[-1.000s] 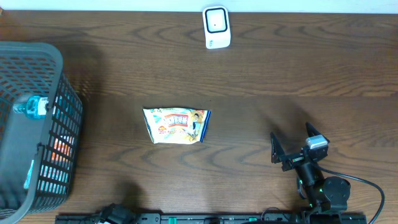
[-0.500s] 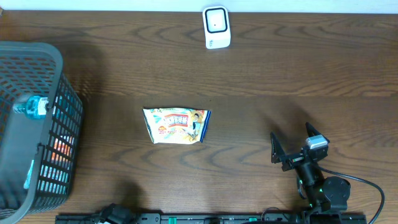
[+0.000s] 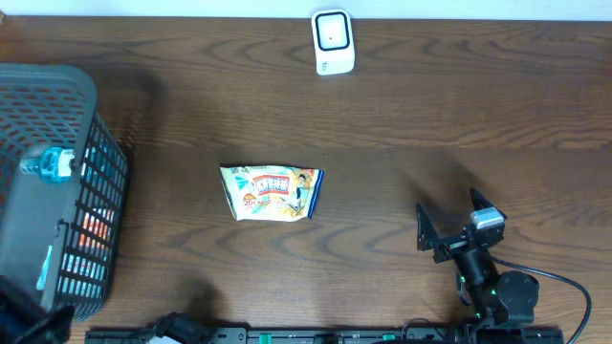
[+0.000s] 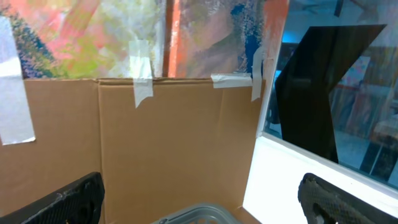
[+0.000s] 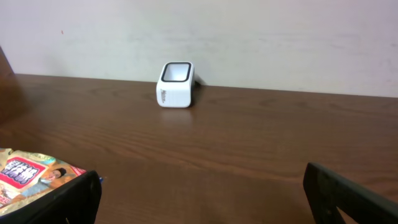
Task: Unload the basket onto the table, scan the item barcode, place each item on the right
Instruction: 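Open the left gripper and retract it back toward the basket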
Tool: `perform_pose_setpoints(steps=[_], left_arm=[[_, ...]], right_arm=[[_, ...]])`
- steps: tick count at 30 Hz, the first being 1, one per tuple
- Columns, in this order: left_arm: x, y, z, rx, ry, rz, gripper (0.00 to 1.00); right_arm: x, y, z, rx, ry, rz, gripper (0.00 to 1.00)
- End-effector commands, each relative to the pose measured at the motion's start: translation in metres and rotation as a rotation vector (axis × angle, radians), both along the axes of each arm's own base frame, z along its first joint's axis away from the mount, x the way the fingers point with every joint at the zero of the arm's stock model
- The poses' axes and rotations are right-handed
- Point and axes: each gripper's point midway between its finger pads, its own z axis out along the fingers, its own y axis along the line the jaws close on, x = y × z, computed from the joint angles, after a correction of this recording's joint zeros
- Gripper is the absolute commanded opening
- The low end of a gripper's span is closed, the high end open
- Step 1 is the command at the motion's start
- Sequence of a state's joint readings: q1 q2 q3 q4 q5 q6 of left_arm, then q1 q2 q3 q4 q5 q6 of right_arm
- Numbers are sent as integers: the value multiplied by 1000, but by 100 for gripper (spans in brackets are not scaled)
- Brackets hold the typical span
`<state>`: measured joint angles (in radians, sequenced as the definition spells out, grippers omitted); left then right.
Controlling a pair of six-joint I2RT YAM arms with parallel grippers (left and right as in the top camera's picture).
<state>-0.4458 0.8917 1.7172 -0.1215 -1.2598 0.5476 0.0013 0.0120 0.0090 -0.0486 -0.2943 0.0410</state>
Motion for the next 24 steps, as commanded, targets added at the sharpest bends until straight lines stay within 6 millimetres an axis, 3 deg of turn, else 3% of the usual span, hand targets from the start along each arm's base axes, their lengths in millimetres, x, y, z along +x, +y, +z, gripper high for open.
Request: perform_pose_setpoints(steps=[1,6,11,18,22,24], left_arm=[[5,-2,5,30,38,28,100],[29,-11,17,71,27,44,100],[66,-2,5,116,131,180,100],[119,30,-37,75,244,348,98],[143,39,-72,5,251,332,98],[170,36,-91,4,308,204,98]], right_arm=[[0,1,-1,6,2,2,99],[0,1,-1,6,2,2,99],[0,1,-1,6,2,2,99],[0,1,-1,6,2,2,99],[0,1,-1,6,2,2,99],[0,1,-1,6,2,2,99]])
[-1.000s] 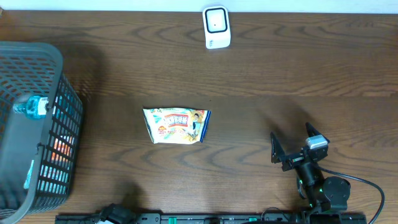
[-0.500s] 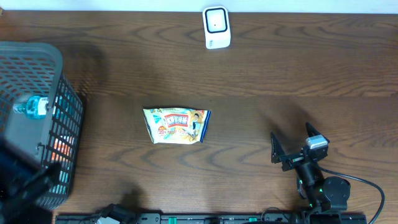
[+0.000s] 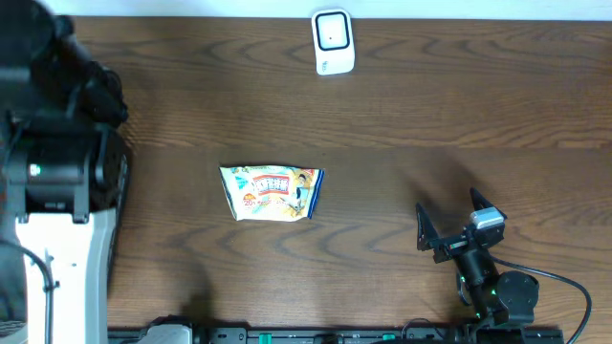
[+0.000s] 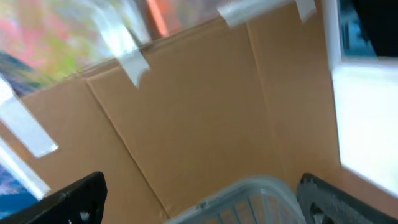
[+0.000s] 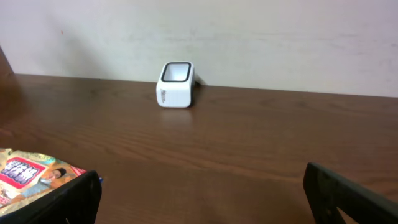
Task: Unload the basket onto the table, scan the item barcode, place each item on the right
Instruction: 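Open the left gripper and retract it back toward the basket, then reach into the basket and grasp the teal Listerine bottle cap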
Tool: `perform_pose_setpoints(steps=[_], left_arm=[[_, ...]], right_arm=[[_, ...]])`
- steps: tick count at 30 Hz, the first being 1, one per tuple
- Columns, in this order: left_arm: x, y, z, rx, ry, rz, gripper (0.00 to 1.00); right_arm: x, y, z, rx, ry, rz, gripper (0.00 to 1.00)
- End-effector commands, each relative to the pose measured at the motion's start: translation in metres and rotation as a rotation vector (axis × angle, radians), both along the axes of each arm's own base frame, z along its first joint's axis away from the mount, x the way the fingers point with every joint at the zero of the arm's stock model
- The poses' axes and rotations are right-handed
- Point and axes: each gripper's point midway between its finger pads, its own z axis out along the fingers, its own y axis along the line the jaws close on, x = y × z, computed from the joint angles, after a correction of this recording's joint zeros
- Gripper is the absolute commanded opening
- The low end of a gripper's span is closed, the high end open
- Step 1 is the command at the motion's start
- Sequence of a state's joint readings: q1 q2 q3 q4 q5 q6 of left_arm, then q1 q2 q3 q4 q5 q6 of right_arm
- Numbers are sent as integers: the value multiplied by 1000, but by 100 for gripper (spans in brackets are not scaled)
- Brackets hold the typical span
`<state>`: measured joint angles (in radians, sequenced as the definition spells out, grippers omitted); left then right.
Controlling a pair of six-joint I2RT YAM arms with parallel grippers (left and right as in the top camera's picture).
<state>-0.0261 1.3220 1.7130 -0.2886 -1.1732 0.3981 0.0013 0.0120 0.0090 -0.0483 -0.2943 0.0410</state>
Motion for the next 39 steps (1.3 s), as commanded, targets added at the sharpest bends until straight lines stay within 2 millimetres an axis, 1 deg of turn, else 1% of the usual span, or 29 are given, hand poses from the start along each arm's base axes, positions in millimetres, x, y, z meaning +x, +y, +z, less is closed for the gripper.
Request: perform_pose_setpoints(steps=[1,3,4,5,6,7,8,9,11,13,15,17,19,22,25,27,30,34,39], left_arm=[[29,-5,-16,-117,-102,-200,98],[64,-28,-42,-187,9,-452,98],[77,-40,-52,-224,41,-564,98],[87,-47,-59,-262,51,-646,98],[93,-49,-64,-306,31,-691,98],[97,-44,-68,-362,-9,-705,98],[98,-34,-71,-409,-50,-689,98],[95,-20,-76,-460,-91,-648,98],[85,13,-92,-553,-145,-538,98],[71,45,-114,-628,-156,-419,98],[58,74,-139,-690,-129,-321,98],[49,93,-161,-742,-95,-261,98],[45,108,-179,-790,-80,-226,98],[43,120,-207,-883,-79,-164,98],[35,128,-239,-1022,-159,-24,98],[30,130,-263,-1112,-193,70,98],[34,127,-291,-1181,-142,105,98],[37,127,-324,-1231,-60,144,98],[39,128,-359,-1282,6,192,98]], right_arm=[[0,1,-1,6,3,2,99],[0,1,-1,6,3,2,99],[0,1,-1,6,3,2,99],[0,1,-1,6,2,2,99],[0,1,-1,6,3,2,99],[0,1,-1,6,3,2,99],[0,1,-1,6,3,2,99],[0,1,-1,6,3,2,99],[0,1,-1,6,3,2,99],[0,1,-1,6,3,2,99],[0,1,-1,6,3,2,99],[0,1,-1,6,3,2,99],[0,1,-1,6,3,2,99],[0,1,-1,6,3,2,99],[0,1,-1,6,3,2,99],[0,1,-1,6,3,2,99],[0,1,-1,6,3,2,99],[0,1,-1,6,3,2,99],[0,1,-1,6,3,2,99]])
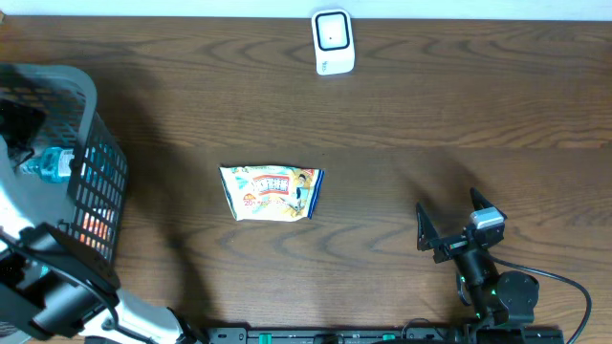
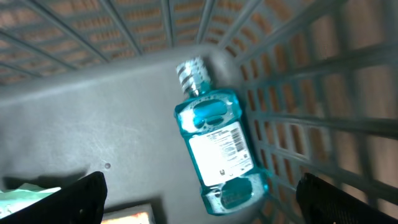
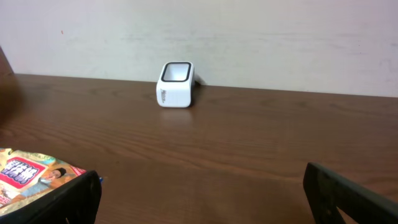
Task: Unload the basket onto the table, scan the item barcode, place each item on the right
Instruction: 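Reach into the basket and grasp the teal Listerine bottle cap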
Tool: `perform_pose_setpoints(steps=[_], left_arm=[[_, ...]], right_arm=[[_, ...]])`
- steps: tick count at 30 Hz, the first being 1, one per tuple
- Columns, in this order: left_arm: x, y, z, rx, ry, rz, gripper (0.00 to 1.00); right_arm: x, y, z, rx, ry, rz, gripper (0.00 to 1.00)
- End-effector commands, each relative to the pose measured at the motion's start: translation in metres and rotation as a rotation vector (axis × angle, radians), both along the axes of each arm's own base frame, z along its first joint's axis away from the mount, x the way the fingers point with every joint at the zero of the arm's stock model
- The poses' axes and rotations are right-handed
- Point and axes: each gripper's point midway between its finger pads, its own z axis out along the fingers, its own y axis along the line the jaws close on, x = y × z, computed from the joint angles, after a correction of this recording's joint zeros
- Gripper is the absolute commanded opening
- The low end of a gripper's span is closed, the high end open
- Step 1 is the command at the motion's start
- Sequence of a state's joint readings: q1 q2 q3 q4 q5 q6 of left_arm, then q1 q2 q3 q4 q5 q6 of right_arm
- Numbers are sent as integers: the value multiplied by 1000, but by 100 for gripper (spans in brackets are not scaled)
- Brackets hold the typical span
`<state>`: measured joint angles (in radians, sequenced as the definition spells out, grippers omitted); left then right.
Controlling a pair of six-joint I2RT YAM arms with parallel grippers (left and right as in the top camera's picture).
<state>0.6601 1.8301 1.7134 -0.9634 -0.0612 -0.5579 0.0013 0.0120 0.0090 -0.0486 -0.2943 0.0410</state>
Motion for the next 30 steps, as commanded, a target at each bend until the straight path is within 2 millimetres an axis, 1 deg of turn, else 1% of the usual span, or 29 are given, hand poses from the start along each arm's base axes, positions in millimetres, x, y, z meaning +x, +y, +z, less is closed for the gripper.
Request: perform_pose_setpoints(steps=[1,9,17,25,30], left_arm=[[2,0,-19,-40,28,20,98],[3,1,-71,-109,121,20,98],[12,8,-109,-133,150,19,98],[22,14,-133,-134,148,15,98],[32,7,-151,-181,111,-31,98]], right_arm=[[0,1,-1,6,2,2,99],[0,1,-1,6,2,2,99],[0,1,-1,6,2,2,99],[0,1,-1,6,2,2,99],[0,1,-1,6,2,2,99]])
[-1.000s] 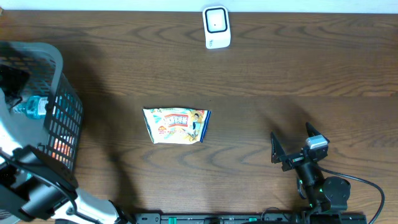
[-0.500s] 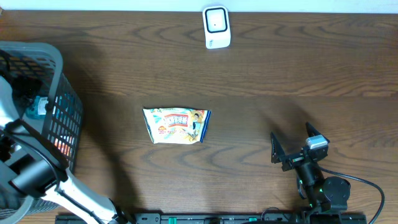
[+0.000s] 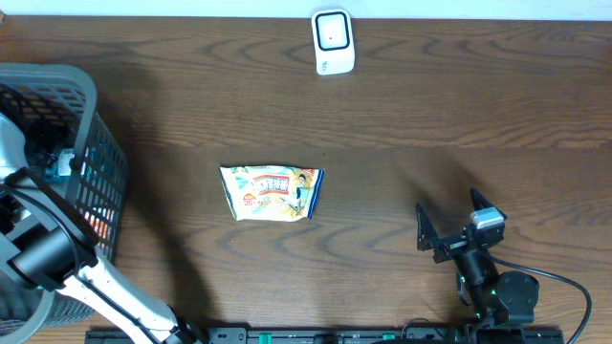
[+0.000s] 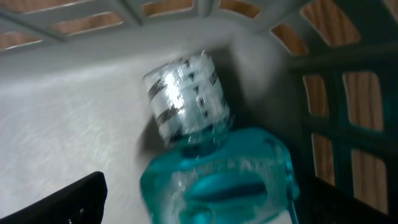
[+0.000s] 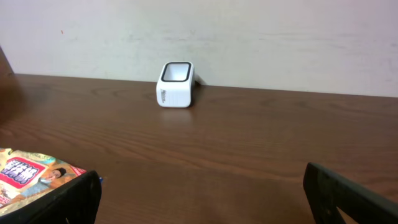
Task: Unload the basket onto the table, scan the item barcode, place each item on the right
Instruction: 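Reach into the basket and grasp the teal Listerine bottle cap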
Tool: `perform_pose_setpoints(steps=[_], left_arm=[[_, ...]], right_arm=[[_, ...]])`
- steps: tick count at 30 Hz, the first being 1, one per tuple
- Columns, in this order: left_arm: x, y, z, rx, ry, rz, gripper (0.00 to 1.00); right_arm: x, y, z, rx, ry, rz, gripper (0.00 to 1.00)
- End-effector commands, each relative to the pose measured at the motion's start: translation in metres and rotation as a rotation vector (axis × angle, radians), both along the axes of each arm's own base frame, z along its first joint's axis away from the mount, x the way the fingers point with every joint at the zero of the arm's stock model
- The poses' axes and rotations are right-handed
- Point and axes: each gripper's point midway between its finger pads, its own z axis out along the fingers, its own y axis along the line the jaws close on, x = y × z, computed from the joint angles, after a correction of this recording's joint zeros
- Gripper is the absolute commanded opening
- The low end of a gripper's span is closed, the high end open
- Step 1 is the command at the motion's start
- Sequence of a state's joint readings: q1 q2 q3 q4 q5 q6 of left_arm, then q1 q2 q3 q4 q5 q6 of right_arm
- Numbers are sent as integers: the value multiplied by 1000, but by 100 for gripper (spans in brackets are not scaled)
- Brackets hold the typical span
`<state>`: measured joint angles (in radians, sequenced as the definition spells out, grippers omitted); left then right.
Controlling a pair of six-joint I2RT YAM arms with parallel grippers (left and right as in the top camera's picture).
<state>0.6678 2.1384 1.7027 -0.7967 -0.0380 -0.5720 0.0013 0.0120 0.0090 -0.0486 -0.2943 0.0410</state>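
A teal mouthwash bottle point(image 4: 217, 180) with a silvery ribbed cap point(image 4: 186, 93) lies in the basket's corner. My left gripper point(image 4: 199, 211) is open close over it, one dark fingertip point(image 4: 56, 202) on each side of the bottle's shoulder. From overhead only the cap point(image 3: 65, 164) shows beside my left arm point(image 3: 38, 248). The white scanner point(image 3: 333, 41) stands at the table's far edge and shows too in the right wrist view point(image 5: 175, 84). My right gripper point(image 3: 451, 227) rests open near the front right, holding nothing.
The grey plastic basket point(image 3: 86, 96) stands at the left edge, with my left arm reaching into it. A colourful snack bag point(image 3: 273, 192) lies flat mid-table; its corner shows at the left of the right wrist view point(image 5: 31, 177). A pale wall backs the table.
My left gripper has come down much closer to the bottle, which now fills the space between the open fingers. The right arm, the snack bag and the scanner have not moved.
At first my left wrist camera faced a cardboard wall, away from the table. Then the arm was above the basket. Then it looked down at the whole bottle on the basket floor, and now it sits open right over the bottle's neck. The right arm stayed still throughout.
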Motion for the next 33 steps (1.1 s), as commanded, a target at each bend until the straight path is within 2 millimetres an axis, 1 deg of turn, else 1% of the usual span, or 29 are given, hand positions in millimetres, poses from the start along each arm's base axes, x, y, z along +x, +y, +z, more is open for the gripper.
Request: perform_pose_setpoints(steps=[1,4,9,14,18,20,23,24,29,31,33], left_arm=[[5,-18,-29,-83,-8,-51,98],[5,-25,-41,-109,-24,-58,98],[-8,-35,-61,-135,9,-58,98],[-19,-43,-72,-158,40,-68,98],[-25,-48,-74,-171,62,-87,78],[-25,-48,-74,-167,66,-117,71],[-25,-47,-74,-162,72,-153,57],[-26,-47,-74,-160,75,-155,56],[-24,-45,-71,-151,71,-158,56],[-20,-42,-65,-138,60,-172,56],[-16,-39,-52,-115,42,-194,55]], right_arm=[[0,1,-1,6,2,2,99],[0,1,-1,6,2,2,99],[0,1,-1,6,2,2,99],[0,1,-1,6,2,2,99],[0,1,-1,6,2,2,99],[0,1,-1,6,2,2,99],[0,1,-1,6,2,2,99],[0,1,-1,6,2,2,99],[0,1,-1,6,2,2,99],[0,1,-1,6,2,2,99],[0,1,-1,6,2,2,99]])
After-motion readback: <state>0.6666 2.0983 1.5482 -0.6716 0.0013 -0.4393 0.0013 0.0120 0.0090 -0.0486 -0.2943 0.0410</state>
